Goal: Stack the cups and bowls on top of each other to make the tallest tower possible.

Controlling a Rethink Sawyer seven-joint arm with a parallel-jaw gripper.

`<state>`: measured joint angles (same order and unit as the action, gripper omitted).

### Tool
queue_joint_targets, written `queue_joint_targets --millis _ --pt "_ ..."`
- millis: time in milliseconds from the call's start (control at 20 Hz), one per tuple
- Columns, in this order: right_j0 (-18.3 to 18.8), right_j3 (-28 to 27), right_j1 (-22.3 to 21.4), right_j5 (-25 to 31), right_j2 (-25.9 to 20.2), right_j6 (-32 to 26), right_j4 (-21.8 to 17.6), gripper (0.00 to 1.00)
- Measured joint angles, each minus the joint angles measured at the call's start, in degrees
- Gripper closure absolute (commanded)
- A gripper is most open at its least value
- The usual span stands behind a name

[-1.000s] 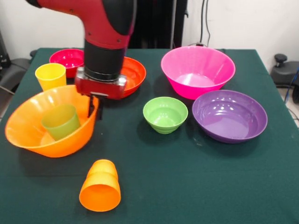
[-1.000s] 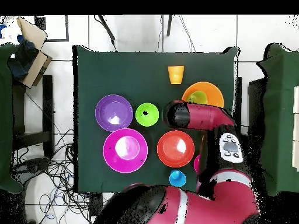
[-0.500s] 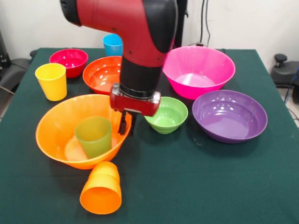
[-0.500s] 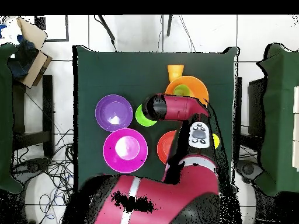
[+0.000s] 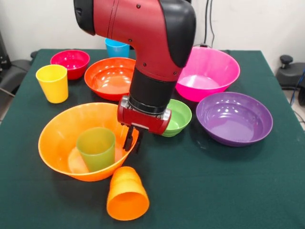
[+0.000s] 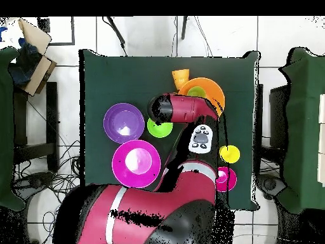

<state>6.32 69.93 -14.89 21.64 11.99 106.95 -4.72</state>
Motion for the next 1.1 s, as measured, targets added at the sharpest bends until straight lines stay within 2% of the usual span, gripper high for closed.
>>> queue_joint_targets --millis 650,700,1100 --pt "-0.5 -1.73 1.26 -0.01 1.51 0.05 1.41 1.0" --pt "-0.49 -1.73 1.36 -0.04 1.52 0.05 1.48 0.0" --pt "-0.46 -1.73 1.8 0.48 1.51 0.05 2.66 0.0"
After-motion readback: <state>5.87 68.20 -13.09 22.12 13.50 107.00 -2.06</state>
